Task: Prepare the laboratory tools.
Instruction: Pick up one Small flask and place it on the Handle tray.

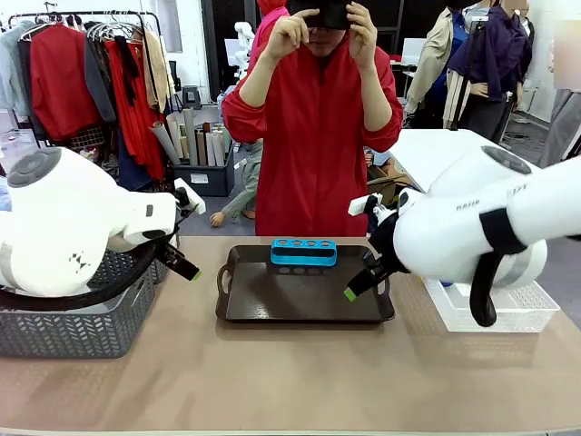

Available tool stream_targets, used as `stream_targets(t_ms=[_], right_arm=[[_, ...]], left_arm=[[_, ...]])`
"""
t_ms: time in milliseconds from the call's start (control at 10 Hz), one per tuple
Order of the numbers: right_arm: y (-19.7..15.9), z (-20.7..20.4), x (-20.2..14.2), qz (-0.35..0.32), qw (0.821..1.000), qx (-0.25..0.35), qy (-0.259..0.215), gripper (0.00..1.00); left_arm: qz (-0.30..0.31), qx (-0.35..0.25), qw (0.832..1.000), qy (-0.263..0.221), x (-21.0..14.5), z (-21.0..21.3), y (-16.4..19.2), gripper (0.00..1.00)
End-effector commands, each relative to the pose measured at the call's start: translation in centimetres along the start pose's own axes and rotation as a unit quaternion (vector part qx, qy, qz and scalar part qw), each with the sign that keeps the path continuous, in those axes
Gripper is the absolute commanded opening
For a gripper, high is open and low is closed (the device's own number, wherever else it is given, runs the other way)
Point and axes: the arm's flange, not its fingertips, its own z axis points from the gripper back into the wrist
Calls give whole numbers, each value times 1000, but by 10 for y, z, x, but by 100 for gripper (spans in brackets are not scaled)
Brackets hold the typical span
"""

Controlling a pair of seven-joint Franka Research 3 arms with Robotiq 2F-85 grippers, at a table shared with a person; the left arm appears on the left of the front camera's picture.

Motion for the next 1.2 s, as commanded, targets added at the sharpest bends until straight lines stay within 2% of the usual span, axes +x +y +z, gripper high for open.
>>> stream_targets(t_ms=[0, 300, 500, 600, 1100], right_arm=[[-17, 8, 12, 9, 1000, 16, -12, 100], [-28, 33, 27, 7, 999, 8, -42, 100], [-31, 40, 31, 15, 998, -1, -56, 100], [-27, 38, 30, -2, 999, -5, -35, 100], [-27, 38, 30, -2, 999, -5, -35, 100]], left_arm=[[-49, -32, 997, -58, -45, 25, 3, 100], [-73, -26, 993, -84, -53, 43, 4, 100], [-72, -12, 996, -59, -52, 42, 6, 100], [-68, -19, 995, -75, 6, 36, 27, 100], [-68, -19, 995, -75, 6, 36, 27, 100]])
